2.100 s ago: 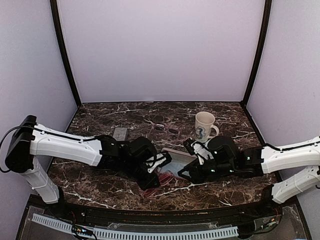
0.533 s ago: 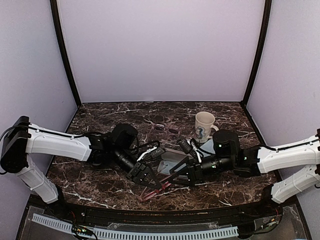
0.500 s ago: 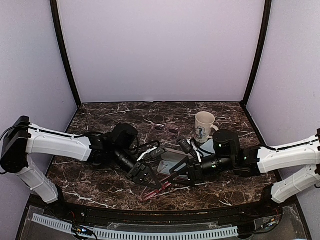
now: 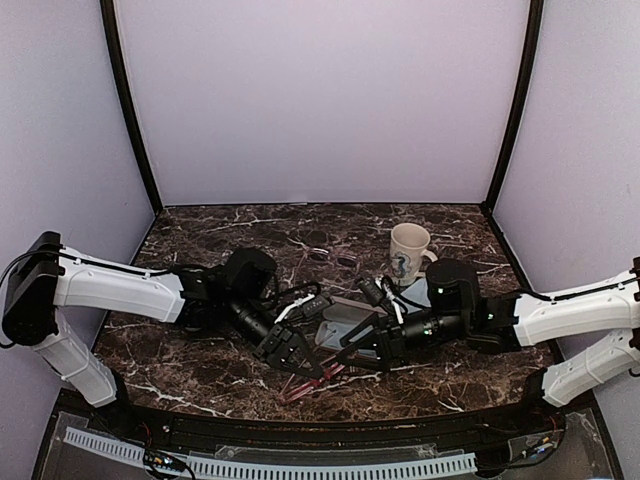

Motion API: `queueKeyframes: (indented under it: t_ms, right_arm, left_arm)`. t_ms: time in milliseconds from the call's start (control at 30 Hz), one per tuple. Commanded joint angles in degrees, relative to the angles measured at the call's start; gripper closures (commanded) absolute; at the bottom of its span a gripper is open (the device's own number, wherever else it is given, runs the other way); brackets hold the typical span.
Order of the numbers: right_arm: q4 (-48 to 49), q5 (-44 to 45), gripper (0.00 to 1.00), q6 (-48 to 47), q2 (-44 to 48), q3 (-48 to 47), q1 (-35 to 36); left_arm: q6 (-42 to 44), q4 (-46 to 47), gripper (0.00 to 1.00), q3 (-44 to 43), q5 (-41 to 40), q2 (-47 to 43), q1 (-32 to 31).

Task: Organize the sunglasses
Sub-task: Pass from the left arm to the right

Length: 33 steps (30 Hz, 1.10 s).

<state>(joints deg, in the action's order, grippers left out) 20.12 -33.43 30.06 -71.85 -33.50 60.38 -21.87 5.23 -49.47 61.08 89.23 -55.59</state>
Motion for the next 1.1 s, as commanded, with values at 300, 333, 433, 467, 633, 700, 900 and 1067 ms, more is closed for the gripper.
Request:
queueKeyframes:
  t_ms: [300,333,433,467,633,700,900,1067]
  right_arm:
    - [-16.8,-0.5,0.27,0.2,4.5,-5.9,-2.3]
    - [-18.9,-0.5,0.27,0.2,5.4,-6.7,-2.7]
    - [-24.0,-0.5,0.27,0.2,7.1,-9.1,-4.8]
    - [-25.9,-0.5,0.27,0.2,7.3,-10.3,-5.7]
    - [-31.7,-0.5,0.27,0.2,5.6,-15.4,-9.0]
    - [-30.1,-0.5,0.27,0.2,4.9,-15.7,-9.4]
    - [-24.1,-0.5,0.27,0.2,0.3,-15.8,-9.6]
    - [-19.2,-0.5,0.27,0.2,-0.1,-14.5,-9.5]
  left_arm:
    - [2.1,-0.5,1.00,-1.6,-0.4,-2.0,0.6]
    - [2.4,-0.8,1.00,-1.9,-0.5,-2.2,0.8]
    - [2.7,-0.8,1.00,-2.7,-0.5,-2.8,1.3]
    - [2.7,-0.9,1.00,-3.1,-0.5,-2.8,1.5]
    - [3.4,-1.6,1.00,-5.1,-0.2,-2.4,2.4]
    - [3.5,-1.7,1.00,-5.8,0.0,-2.4,2.9]
    - [4.5,-2.6,1.00,-8.0,1.3,-1.9,3.5]
    - [4.4,-1.9,1.00,-8.1,1.8,-1.4,3.6]
